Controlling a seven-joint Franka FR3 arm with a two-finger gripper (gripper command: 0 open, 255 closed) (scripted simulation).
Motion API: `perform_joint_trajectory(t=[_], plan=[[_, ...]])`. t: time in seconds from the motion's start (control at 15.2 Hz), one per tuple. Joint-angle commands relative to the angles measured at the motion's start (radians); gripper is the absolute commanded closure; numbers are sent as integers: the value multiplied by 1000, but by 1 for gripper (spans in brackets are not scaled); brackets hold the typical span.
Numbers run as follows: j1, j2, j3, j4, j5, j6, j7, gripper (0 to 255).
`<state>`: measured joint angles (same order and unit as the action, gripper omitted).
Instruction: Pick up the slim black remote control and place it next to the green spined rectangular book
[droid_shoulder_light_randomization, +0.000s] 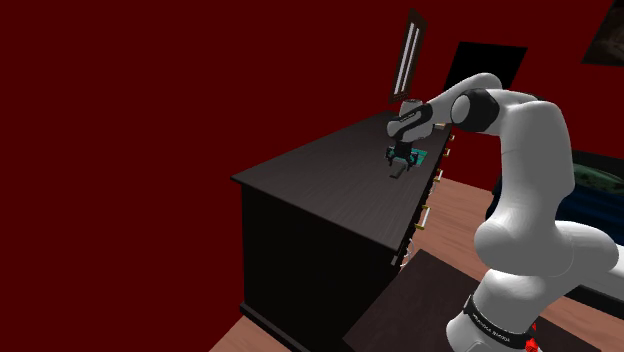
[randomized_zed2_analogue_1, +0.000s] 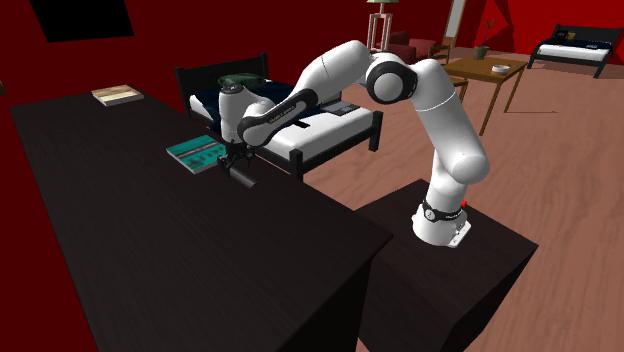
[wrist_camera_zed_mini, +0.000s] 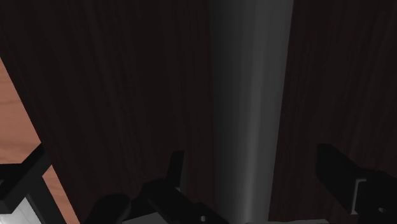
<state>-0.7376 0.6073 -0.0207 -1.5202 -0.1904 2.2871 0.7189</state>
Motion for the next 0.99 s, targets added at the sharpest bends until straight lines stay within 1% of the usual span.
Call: perform_joint_trajectory(t=[0.0, 0.13, 0.4, 0.92], plan=[[0, 0, 0, 0, 0, 0, 0, 0], [0, 0, 0, 0, 0, 0, 0, 0], [9, -79, 5, 0, 4, -80, -2, 0], [9, -79, 5, 0, 4, -80, -2, 0]])
